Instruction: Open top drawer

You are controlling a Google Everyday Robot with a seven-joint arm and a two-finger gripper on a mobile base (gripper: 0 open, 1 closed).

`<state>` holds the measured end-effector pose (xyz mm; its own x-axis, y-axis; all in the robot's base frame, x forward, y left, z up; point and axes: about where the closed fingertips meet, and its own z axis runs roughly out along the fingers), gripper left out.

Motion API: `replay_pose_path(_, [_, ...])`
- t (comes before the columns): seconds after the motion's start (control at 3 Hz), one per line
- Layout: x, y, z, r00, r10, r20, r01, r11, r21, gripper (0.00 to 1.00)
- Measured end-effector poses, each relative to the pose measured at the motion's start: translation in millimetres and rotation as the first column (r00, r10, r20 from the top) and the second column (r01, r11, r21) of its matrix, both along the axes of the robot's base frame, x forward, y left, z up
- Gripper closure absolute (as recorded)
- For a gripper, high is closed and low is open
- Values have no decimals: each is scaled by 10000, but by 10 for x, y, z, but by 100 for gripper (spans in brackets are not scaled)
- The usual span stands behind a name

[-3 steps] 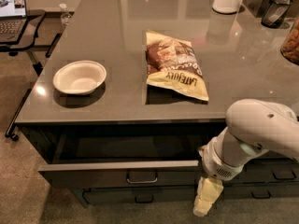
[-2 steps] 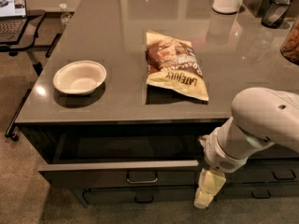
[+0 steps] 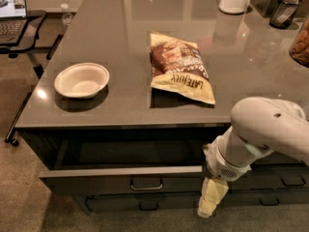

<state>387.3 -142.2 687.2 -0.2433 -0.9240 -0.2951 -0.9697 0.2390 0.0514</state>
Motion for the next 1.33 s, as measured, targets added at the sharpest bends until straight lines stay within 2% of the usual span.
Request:
replay_pose_path(1.0, [-54, -56, -457, 9975, -110, -705, 100, 9998, -147, 0])
replay_pose_path(1.33, [-54, -56, -459, 9974, -111, -709, 101, 9998, -147, 19])
